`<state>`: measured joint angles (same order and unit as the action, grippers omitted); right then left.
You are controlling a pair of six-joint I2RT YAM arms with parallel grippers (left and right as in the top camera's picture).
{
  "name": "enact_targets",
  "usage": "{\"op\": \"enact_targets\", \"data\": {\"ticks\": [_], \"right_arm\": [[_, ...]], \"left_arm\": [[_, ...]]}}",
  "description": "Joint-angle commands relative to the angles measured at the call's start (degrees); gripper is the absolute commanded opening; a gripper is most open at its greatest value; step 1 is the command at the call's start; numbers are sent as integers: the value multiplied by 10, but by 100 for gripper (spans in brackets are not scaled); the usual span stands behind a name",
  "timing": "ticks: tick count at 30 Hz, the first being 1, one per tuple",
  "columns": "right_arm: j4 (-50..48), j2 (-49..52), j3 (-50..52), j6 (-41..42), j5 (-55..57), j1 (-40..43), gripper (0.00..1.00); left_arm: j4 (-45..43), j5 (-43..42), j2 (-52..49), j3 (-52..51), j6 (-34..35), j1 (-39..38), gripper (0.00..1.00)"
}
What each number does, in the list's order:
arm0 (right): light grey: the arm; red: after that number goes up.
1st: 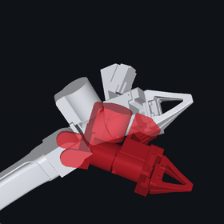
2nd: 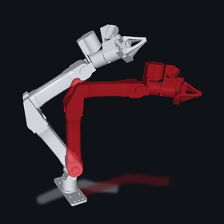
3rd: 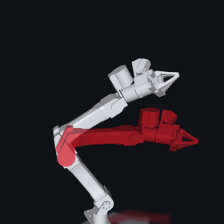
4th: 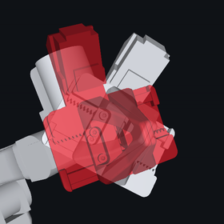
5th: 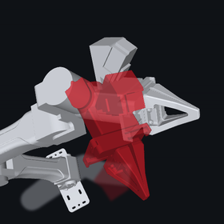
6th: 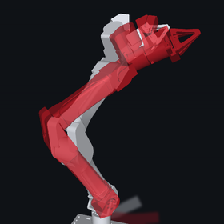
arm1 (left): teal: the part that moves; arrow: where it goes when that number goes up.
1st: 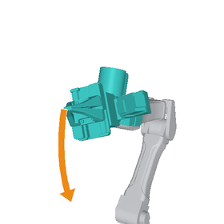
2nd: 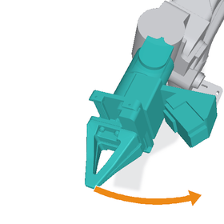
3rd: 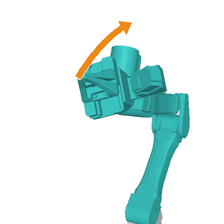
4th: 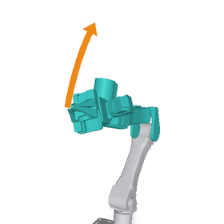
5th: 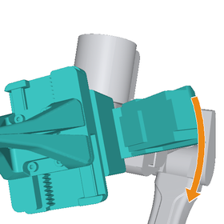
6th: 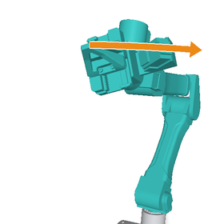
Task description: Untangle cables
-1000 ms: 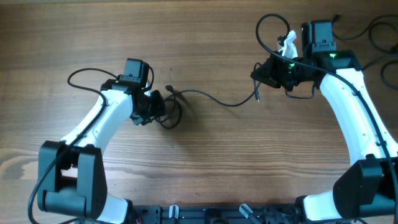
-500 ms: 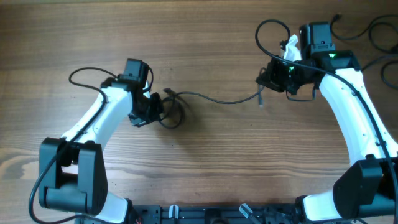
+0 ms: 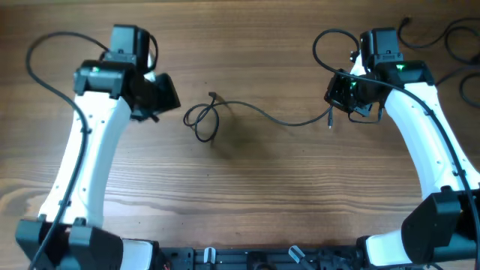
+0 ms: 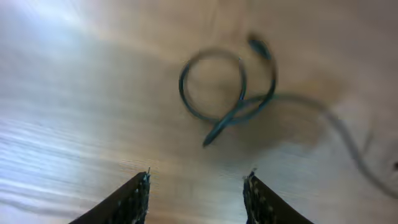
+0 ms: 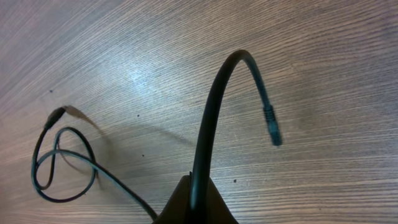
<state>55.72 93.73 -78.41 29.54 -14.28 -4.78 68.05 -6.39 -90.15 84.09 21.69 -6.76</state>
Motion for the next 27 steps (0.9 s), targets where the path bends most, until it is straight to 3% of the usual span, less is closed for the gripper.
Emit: {"op": "enact_targets", "data": {"ticks": [1, 5, 9, 14, 16, 19, 21, 24, 25, 27], "right_arm": [[-3, -5, -2, 6, -24, 1, 4], [-7, -5, -2, 5, -36, 1, 4], [-8, -5, -2, 6, -38, 1, 4], [-8, -4, 2, 5, -38, 1, 4], [-8, -4, 2, 5, -38, 1, 4], [-6, -4, 2, 4, -38, 1, 4], [-7, -4, 2, 4, -38, 1, 4], [-9, -4, 2, 4, -38, 1, 4], [-8, -4, 2, 4, -38, 1, 4], [-7, -4, 2, 4, -38, 1, 4]], "left_arm": [[-44, -108, -29, -80, -3, -8, 49], [-137, -116, -49, -158, 30, -41, 49], [-217, -114, -64, -162, 25, -87, 40], [-286, -1, -66, -162, 28, -152, 40], [-285, 64, -72, -162, 39, -160, 38], [-255, 70, -91, -162, 38, -160, 37], [-233, 70, -113, -167, 38, -160, 28], [-239, 85, -128, -177, 42, -160, 29], [-246, 115, -141, -183, 43, -160, 29], [-246, 200, -149, -186, 71, -157, 19]]}}
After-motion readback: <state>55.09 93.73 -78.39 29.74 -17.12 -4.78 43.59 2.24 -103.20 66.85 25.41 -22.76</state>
